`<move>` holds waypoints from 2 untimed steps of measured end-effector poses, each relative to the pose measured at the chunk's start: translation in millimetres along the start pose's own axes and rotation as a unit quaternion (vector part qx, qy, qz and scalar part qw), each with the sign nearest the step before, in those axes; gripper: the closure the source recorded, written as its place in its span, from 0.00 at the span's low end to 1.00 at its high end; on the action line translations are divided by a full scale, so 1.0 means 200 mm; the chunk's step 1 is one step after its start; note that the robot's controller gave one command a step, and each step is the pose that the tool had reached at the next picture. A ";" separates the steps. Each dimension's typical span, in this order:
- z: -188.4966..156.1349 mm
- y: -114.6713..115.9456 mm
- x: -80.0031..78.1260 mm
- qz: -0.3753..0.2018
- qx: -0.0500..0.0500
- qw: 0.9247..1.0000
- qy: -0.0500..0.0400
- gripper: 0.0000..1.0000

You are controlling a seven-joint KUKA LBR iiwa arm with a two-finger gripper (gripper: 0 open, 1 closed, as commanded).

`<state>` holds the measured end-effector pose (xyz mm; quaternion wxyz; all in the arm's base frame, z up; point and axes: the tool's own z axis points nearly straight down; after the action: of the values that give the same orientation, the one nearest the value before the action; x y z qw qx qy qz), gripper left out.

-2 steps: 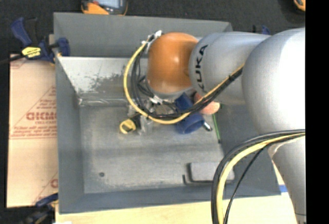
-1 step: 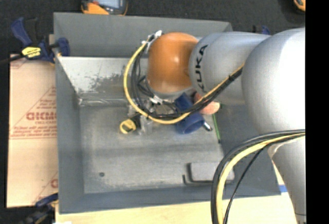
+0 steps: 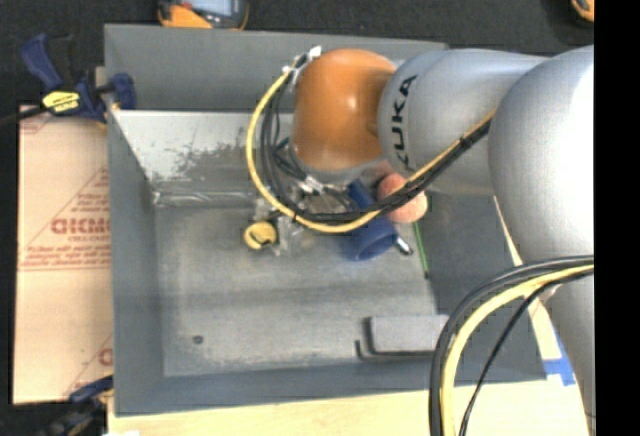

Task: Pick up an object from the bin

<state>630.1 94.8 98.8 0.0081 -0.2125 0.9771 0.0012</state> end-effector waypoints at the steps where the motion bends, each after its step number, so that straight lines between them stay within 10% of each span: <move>1: -0.19 0.00 -0.01 0.000 0.001 1.000 -0.003 1.00; 2: -0.34 0.00 -0.02 0.000 0.001 1.000 -0.003 1.00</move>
Offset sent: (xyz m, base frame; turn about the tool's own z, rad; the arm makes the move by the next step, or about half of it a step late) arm 0.0019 -0.0001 0.0320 0.0007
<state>632.2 95.0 167.0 0.0113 -0.2124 0.9771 0.0006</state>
